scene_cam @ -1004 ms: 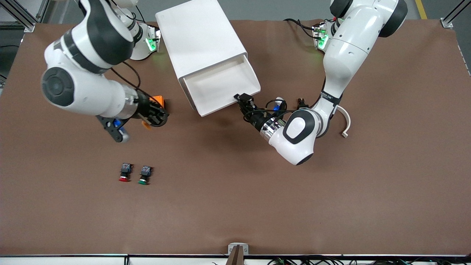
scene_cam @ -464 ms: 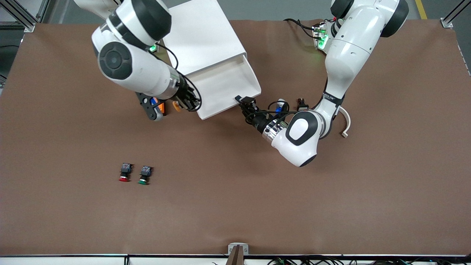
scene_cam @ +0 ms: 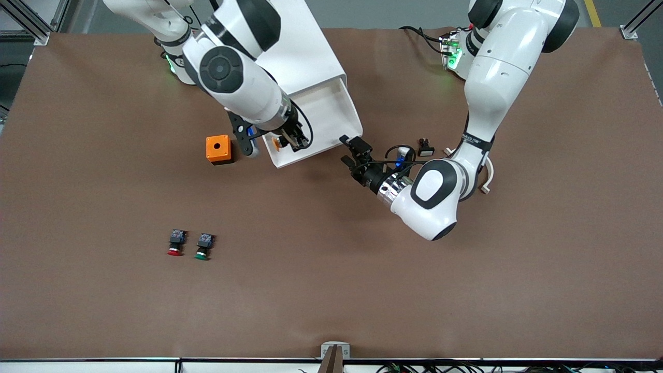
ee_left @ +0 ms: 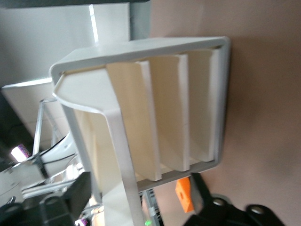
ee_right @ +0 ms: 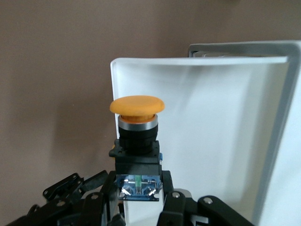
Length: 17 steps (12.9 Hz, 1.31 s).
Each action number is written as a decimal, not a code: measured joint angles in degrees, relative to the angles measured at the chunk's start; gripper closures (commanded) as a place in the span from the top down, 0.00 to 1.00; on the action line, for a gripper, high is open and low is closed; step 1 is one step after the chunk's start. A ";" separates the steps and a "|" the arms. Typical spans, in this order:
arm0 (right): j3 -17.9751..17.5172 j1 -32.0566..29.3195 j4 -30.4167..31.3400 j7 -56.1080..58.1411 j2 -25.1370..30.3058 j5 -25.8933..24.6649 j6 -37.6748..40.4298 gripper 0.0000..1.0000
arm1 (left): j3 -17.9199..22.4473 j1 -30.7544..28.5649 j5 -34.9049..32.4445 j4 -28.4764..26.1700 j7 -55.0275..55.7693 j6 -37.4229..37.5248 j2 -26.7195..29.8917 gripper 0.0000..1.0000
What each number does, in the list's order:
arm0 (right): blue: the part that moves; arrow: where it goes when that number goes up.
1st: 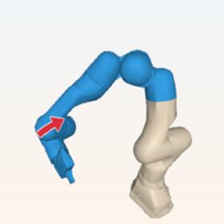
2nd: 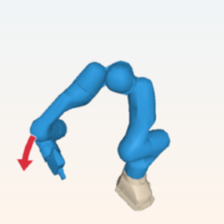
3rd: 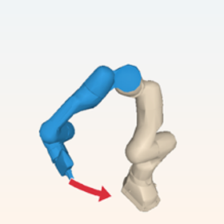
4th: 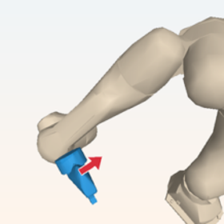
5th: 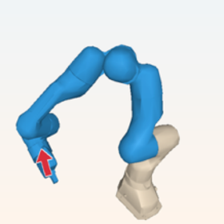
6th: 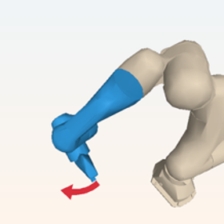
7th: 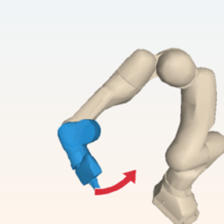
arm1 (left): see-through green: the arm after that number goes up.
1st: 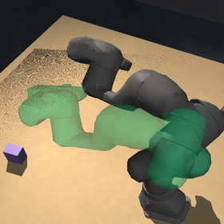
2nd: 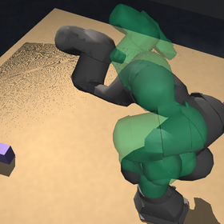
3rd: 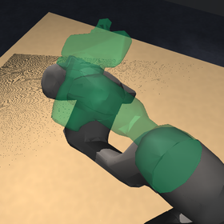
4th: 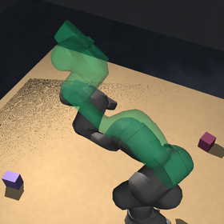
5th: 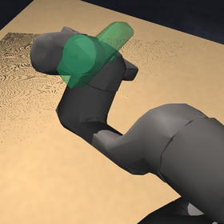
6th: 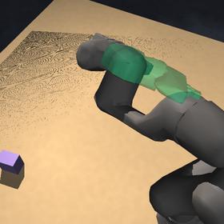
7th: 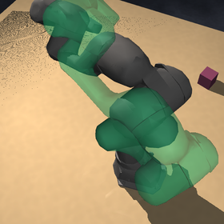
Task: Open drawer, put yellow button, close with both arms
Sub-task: 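Carry the yellow button over the open drawer with the right gripper, then open the right gripper to drop the yellow button into the drawer, then withdraw the right gripper from the drawer while the left gripper releases the drawer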
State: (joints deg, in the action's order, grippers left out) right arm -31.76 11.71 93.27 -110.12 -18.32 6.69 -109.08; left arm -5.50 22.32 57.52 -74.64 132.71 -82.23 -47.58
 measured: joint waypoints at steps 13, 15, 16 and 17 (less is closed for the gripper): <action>0.50 4.41 4.28 -10.16 0.04 -7.49 -9.52 1.00 | 1.21 -0.73 -22.51 4.06 -26.67 -3.31 3.13 0.99; 0.63 1.13 2.26 -2.62 0.13 -9.07 -8.59 1.00 | 1.22 -0.65 -24.12 4.06 -29.04 -5.58 3.12 0.99; 0.77 -0.98 0.75 4.25 0.17 -9.27 -6.63 1.00 | 1.22 -0.64 -25.31 4.07 -30.55 -7.36 3.12 0.99; 1.10 -2.98 -1.08 11.86 0.20 -9.31 -4.28 1.00 | 1.22 -0.62 -26.40 4.09 -32.60 -9.07 3.12 0.99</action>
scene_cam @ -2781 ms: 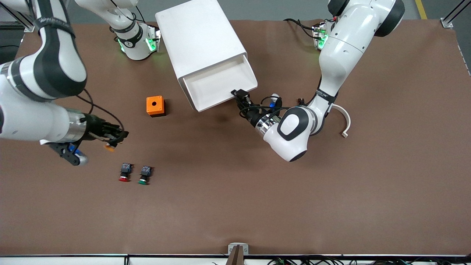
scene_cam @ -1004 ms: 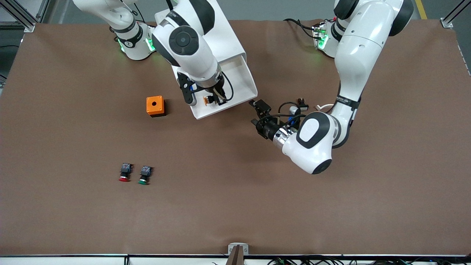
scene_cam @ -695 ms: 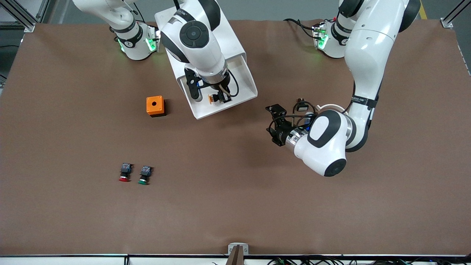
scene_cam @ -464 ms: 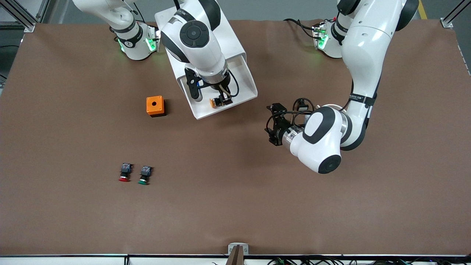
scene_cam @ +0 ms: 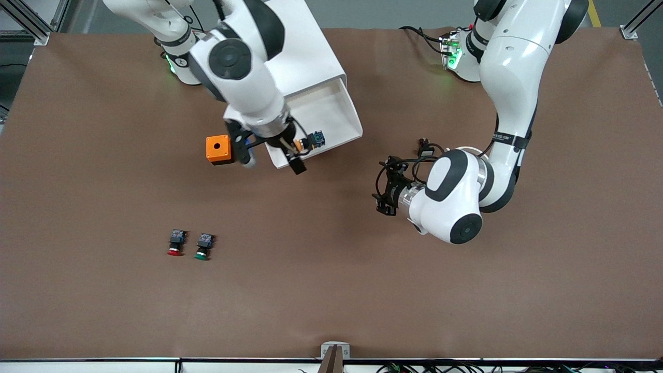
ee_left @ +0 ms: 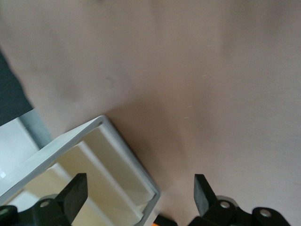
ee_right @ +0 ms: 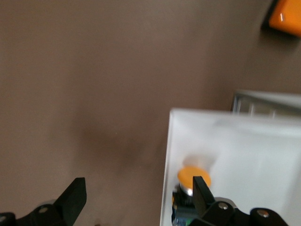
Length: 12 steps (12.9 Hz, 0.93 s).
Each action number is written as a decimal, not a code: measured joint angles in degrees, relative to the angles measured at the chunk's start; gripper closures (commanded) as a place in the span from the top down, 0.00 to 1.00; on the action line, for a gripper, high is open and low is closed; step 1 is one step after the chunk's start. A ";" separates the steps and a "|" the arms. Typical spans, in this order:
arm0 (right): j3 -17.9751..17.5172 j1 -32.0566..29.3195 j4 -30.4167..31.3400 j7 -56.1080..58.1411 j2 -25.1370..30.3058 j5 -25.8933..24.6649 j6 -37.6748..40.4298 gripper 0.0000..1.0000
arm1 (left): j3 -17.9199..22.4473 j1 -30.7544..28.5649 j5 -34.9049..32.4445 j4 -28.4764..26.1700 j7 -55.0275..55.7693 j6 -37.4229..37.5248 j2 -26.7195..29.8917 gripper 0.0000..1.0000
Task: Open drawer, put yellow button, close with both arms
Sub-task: 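Withdraw the right gripper from the drawer while the left gripper releases the drawer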
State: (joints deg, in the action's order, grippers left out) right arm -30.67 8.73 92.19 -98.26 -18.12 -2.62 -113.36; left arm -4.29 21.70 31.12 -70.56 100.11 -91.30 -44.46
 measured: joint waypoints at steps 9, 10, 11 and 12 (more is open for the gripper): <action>21.76 -3.39 -9.49 58.39 1.11 3.16 13.90 1.00 | -0.05 0.35 -3.80 0.13 -20.47 -4.45 2.63 0.99; 25.12 -3.48 -9.52 65.01 2.01 4.09 14.81 1.00 | -0.05 0.37 -3.81 0.04 -20.70 -5.09 2.61 0.99; 28.01 -3.57 -9.53 71.53 3.10 4.68 15.80 1.00 | -0.07 0.45 -4.03 0.02 -21.12 -5.68 2.61 0.99; 30.50 -3.64 -9.54 78.10 4.37 4.94 16.59 1.00 | -0.10 0.65 -5.01 0.05 -22.01 -6.17 2.62 0.99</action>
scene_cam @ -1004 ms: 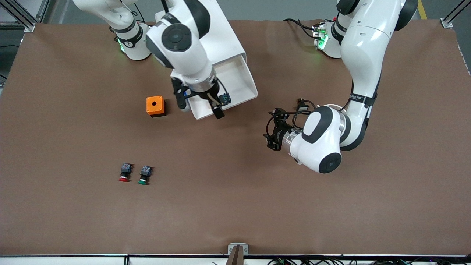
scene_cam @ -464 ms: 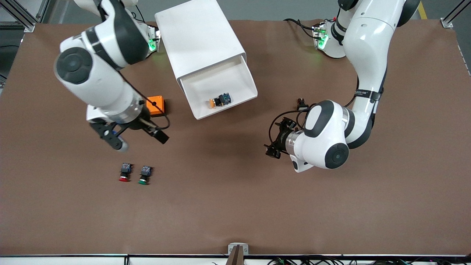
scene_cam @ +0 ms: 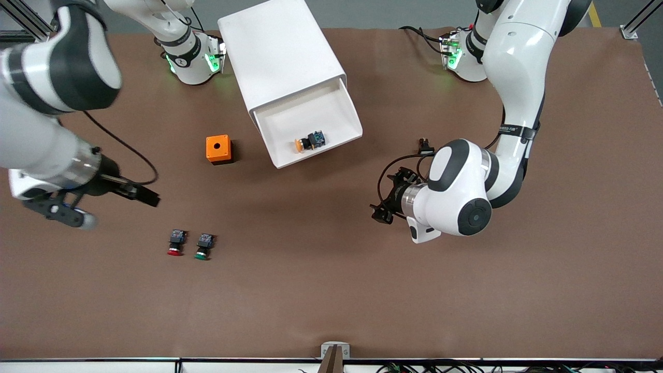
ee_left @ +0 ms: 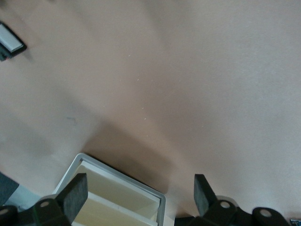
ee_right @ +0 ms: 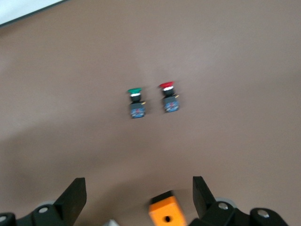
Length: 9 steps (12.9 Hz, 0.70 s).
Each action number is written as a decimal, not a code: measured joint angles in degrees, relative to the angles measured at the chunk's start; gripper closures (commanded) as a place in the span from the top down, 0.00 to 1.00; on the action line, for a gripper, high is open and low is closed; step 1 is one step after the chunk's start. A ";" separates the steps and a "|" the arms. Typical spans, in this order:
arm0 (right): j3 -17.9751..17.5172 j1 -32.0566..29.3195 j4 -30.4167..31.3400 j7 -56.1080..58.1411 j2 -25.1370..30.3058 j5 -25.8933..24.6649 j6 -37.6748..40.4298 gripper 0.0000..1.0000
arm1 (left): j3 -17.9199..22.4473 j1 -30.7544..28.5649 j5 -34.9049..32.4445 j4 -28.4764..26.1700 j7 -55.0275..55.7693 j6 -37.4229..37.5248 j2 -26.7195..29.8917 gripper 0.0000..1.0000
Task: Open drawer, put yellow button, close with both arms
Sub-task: 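Withdraw the right gripper from the drawer while the left gripper releases the drawer, then move the left gripper to the drawer front and push it inward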
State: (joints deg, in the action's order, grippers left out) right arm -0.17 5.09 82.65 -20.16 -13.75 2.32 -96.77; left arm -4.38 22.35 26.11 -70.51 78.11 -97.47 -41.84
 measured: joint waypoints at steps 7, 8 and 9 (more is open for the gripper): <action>3.86 -1.36 3.90 15.59 9.82 -1.38 2.78 1.00 | -0.34 3.67 -6.52 0.44 -13.65 -4.11 3.20 0.99; 3.85 -1.36 4.76 15.62 11.25 -1.51 3.04 1.00 | -0.36 4.72 -8.32 0.43 -15.58 -5.00 3.53 0.99; 3.83 -1.36 5.32 15.63 12.52 -1.53 3.55 1.00 | -0.41 6.02 -10.56 0.36 -16.60 -6.11 3.56 0.99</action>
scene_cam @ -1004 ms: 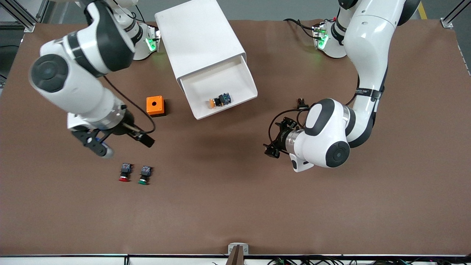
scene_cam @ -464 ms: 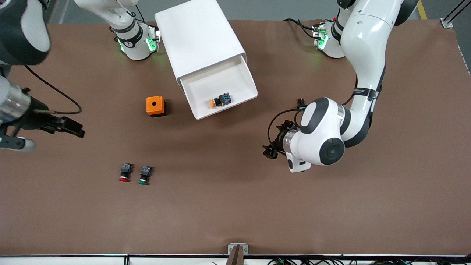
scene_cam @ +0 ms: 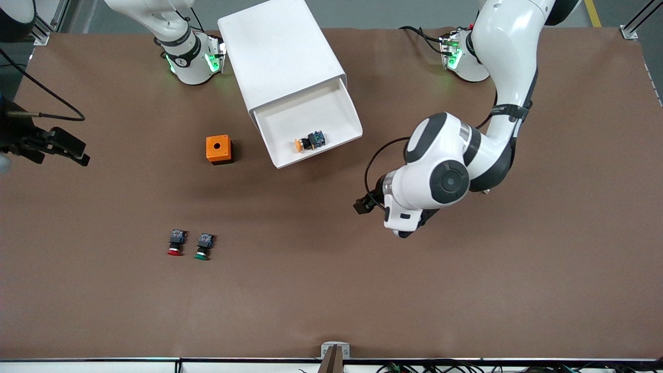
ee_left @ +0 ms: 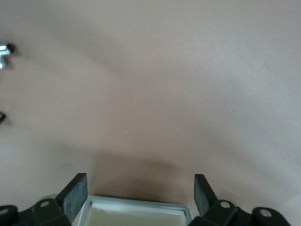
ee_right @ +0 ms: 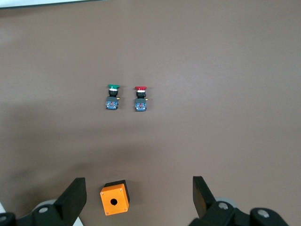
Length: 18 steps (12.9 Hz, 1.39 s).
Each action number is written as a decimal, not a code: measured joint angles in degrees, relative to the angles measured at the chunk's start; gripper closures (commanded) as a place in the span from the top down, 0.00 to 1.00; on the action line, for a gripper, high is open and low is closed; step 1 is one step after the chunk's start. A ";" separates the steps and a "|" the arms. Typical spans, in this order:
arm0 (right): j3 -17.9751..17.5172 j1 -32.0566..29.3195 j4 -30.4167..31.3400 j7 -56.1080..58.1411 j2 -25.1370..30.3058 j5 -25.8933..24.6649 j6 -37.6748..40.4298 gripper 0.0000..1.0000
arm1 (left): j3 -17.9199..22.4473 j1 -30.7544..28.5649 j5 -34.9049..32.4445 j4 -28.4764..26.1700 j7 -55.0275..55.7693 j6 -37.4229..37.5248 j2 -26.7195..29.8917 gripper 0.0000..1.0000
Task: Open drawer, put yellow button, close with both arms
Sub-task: 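Move the left gripper to the drawer front and push it inward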
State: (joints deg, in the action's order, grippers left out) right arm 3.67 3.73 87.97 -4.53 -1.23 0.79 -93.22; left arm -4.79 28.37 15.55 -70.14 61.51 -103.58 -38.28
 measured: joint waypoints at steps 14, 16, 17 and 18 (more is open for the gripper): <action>0.16 -0.67 -0.31 -0.36 3.01 -0.59 0.62 1.00 | -4.11 11.36 -11.78 -2.18 -0.53 -6.41 -0.77 1.00; 0.16 -0.68 -0.31 -0.36 3.01 -0.59 0.62 1.00 | -4.13 12.78 -11.79 -2.19 -0.50 -6.23 -0.77 1.00; 0.16 -0.69 -0.31 -0.37 3.01 -0.59 0.61 1.00 | -4.12 13.45 -11.79 -2.19 -0.49 -5.64 -0.77 1.00; 0.16 -0.73 -0.33 -0.38 3.01 -0.59 0.59 1.00 | -4.18 13.97 -11.79 -2.20 -0.45 -4.63 -0.77 1.00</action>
State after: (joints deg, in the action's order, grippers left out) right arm 3.82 3.00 87.64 -4.91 1.78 0.19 -92.63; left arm -8.97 42.34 3.76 -72.34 61.05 -108.21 -39.05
